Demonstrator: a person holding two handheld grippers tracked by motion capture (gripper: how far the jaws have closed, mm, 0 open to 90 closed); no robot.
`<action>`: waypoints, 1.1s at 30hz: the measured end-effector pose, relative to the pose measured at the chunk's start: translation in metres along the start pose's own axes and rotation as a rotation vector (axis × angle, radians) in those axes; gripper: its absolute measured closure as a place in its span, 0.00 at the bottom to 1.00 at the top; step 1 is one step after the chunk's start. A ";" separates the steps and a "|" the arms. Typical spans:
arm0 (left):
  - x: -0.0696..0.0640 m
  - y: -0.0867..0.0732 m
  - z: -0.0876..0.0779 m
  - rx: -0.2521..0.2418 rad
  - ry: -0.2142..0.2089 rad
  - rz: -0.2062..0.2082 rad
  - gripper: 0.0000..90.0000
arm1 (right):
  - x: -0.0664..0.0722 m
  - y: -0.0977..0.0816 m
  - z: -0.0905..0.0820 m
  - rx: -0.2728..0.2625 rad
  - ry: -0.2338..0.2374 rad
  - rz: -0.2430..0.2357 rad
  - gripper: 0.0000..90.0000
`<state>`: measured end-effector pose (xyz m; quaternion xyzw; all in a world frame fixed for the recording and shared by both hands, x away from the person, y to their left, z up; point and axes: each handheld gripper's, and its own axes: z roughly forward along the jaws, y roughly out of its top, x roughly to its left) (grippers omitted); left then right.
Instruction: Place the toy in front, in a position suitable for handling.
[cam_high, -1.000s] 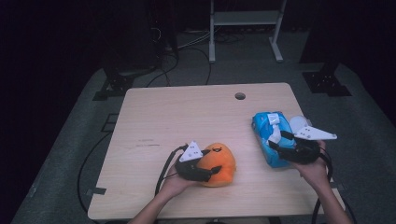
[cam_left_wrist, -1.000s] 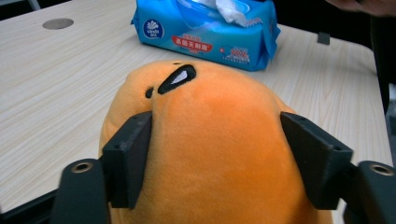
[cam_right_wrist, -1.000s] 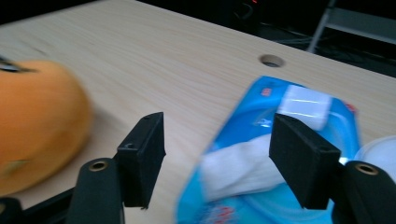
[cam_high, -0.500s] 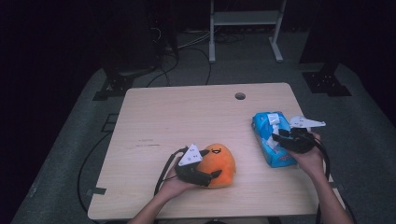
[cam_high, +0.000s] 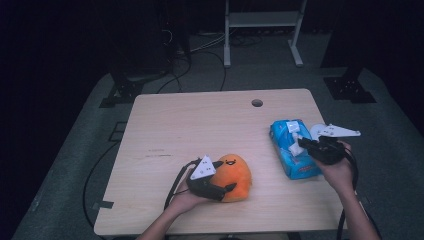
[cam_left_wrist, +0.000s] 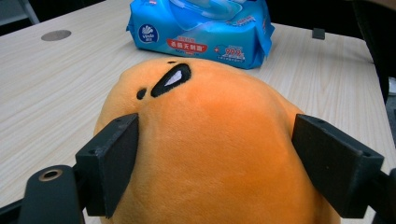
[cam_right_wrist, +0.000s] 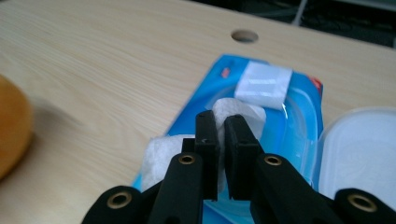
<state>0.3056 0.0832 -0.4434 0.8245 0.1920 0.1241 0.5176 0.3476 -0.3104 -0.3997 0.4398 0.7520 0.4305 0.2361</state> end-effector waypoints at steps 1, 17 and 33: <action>0.001 0.000 0.000 0.001 0.000 -0.006 0.18 | 0.004 0.002 -0.006 -0.013 0.014 -0.011 0.94; 0.003 -0.003 0.001 0.002 0.004 -0.005 0.19 | 0.127 0.021 -0.043 -0.071 0.376 -0.290 0.93; -0.002 -0.001 0.004 0.014 -0.001 0.051 0.19 | 0.158 0.025 0.013 0.074 0.474 -0.352 0.89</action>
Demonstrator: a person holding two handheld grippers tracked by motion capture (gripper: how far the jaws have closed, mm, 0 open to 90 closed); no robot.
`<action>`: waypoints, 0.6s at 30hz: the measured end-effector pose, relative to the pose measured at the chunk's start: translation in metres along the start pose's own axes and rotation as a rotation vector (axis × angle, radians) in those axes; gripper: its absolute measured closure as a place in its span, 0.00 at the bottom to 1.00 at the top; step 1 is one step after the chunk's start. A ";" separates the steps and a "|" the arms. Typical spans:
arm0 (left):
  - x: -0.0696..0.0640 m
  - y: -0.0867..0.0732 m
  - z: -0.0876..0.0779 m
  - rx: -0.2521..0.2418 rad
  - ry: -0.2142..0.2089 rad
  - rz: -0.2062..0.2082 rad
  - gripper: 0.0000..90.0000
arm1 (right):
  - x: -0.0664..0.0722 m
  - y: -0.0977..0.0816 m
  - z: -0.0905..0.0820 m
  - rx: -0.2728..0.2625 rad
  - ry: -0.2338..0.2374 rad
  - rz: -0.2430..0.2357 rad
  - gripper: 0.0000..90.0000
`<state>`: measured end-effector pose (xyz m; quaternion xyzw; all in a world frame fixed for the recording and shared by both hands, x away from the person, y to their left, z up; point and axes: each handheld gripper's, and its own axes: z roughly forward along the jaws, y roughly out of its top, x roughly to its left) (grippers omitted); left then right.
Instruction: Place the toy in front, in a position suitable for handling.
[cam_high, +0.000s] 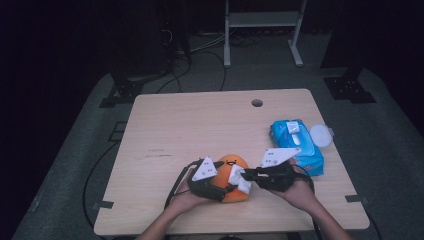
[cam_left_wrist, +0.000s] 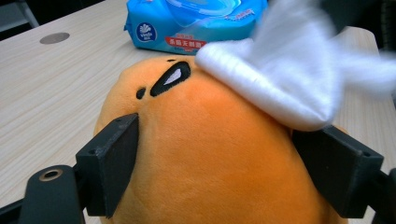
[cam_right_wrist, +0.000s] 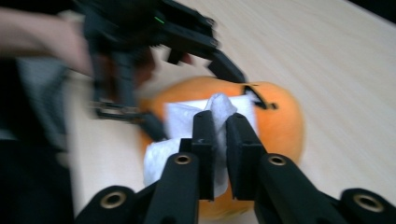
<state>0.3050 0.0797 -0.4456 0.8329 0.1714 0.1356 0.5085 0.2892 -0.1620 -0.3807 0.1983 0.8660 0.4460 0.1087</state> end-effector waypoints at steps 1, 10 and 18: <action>0.000 0.000 0.000 0.000 -0.003 0.005 0.18 | 0.000 0.000 0.006 0.014 -0.015 -0.011 0.89; -0.001 0.003 -0.001 0.041 -0.038 0.041 0.18 | 0.001 -0.011 0.031 -0.012 -0.039 -0.031 0.61; 0.014 0.008 -0.016 0.079 -0.101 0.013 0.11 | 0.008 -0.018 0.040 -0.057 -0.055 -0.046 0.78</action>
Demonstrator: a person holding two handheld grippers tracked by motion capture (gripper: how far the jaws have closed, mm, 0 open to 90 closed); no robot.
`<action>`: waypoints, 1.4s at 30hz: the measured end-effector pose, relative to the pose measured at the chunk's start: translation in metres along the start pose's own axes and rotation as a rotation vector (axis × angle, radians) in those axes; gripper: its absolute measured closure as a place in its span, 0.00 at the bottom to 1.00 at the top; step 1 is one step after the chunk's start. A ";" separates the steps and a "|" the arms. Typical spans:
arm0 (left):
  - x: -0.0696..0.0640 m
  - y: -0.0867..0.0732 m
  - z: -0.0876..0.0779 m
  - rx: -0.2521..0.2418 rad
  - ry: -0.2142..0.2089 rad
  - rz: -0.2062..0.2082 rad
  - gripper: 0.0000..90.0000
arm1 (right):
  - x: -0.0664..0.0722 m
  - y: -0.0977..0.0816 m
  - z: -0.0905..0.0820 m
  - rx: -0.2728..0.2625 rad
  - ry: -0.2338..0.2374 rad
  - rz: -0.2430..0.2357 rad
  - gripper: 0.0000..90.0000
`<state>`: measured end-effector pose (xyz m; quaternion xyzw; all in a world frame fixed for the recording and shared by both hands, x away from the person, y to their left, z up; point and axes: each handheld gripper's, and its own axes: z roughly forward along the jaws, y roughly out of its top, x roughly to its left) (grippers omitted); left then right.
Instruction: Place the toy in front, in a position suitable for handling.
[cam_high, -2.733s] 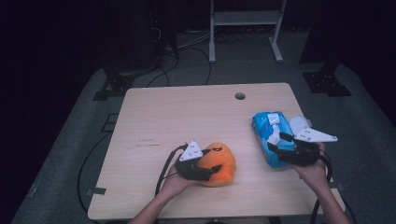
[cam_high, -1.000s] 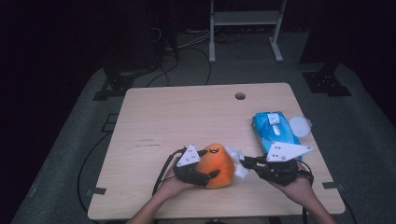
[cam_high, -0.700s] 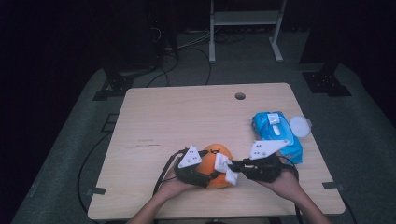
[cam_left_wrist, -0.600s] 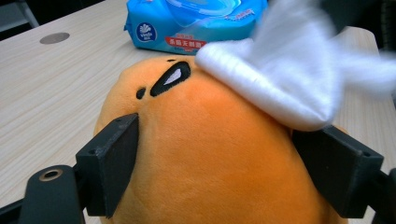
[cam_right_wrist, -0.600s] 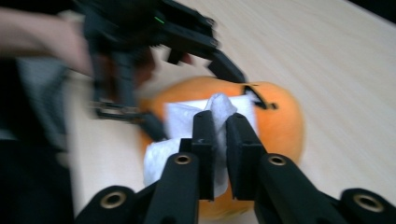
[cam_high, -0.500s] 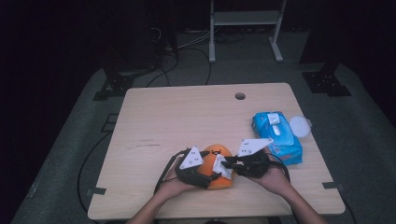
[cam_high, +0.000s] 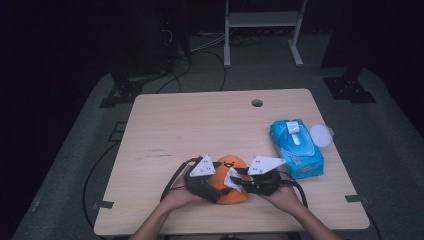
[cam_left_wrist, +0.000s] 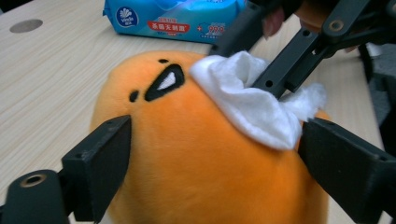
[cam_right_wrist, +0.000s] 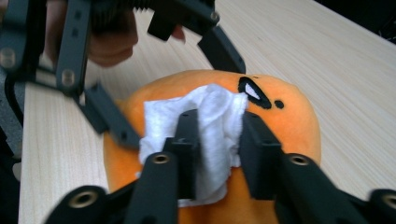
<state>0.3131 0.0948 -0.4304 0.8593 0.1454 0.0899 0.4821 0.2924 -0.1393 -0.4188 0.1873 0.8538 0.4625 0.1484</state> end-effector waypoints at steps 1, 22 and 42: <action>0.003 0.000 -0.003 -0.009 -0.009 -0.010 0.11 | 0.001 0.000 0.000 -0.002 -0.003 -0.007 0.80; 0.010 -0.010 0.003 -0.018 0.066 -0.063 0.30 | 0.000 -0.004 -0.025 -0.004 -0.019 0.047 0.91; 0.019 -0.013 -0.001 -0.026 0.042 -0.115 0.28 | 0.009 -0.005 -0.026 0.013 0.017 0.017 0.92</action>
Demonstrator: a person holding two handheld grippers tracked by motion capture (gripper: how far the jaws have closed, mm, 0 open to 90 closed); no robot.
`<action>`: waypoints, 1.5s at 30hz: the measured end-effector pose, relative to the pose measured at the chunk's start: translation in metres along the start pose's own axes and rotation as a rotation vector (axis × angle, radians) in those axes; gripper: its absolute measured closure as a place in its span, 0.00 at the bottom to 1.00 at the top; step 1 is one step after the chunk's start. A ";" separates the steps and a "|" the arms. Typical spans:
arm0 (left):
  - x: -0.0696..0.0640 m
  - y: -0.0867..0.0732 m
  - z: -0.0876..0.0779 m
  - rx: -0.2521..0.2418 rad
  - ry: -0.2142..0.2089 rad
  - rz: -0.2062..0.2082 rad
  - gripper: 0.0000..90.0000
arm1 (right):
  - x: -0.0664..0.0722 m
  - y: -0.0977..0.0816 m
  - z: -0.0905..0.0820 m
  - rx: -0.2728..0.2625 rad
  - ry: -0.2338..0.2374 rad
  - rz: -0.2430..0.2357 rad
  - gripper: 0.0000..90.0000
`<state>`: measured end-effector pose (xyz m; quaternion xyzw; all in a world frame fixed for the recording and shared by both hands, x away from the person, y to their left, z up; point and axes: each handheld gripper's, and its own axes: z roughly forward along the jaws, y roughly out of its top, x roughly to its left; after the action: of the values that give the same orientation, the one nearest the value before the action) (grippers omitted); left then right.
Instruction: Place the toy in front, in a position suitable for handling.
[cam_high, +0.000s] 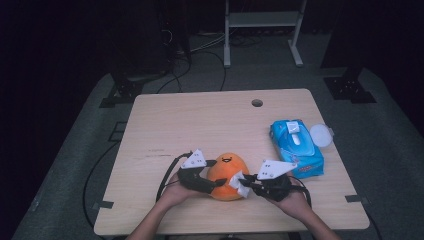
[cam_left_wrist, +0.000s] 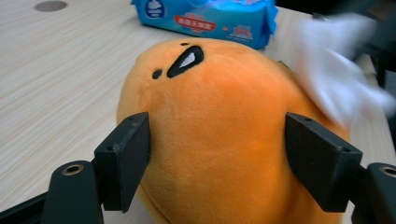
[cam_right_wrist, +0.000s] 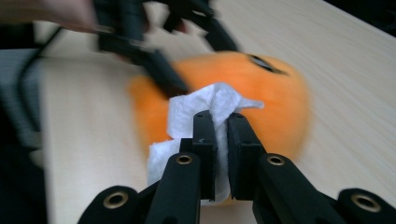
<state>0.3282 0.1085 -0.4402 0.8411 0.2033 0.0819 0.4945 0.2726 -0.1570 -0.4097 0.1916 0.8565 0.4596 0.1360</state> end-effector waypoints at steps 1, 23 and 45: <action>0.000 0.000 0.000 -0.001 -0.003 -0.005 0.28 | 0.004 0.001 0.001 0.004 0.006 -0.017 0.92; -0.011 0.005 -0.006 -0.001 -0.140 0.028 0.30 | -0.036 -0.015 0.002 0.064 -0.144 0.076 0.92; -0.032 0.025 -0.002 -0.021 -0.116 0.098 0.29 | -0.035 -0.019 -0.012 0.082 -0.137 0.088 0.92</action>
<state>0.3052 0.0858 -0.4158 0.8482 0.1319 0.0594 0.5095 0.2952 -0.1913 -0.4171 0.2654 0.8541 0.4153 0.1661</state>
